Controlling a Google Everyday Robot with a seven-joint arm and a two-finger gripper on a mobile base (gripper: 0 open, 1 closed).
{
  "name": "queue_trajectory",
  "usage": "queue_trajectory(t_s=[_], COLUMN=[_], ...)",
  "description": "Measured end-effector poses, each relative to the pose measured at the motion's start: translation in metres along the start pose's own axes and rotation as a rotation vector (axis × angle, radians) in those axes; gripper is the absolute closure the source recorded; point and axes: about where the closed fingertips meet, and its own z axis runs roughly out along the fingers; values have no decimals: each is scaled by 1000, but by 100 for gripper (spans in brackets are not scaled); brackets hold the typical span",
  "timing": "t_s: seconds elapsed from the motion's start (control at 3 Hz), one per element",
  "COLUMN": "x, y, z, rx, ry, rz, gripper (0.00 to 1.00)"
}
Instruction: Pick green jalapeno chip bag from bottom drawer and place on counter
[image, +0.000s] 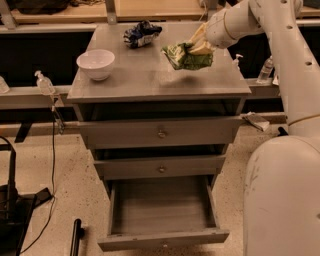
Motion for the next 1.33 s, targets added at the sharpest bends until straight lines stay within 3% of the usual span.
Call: queue_trajectory(t_s=[0.67,1.0,1.33], x=[-1,-3,0], y=[2,-6,-8], z=[8,-17,-89], rx=[-8,43,109], ry=[-3,-38,-31], rz=[1,21,69], gripper=[0,0,0])
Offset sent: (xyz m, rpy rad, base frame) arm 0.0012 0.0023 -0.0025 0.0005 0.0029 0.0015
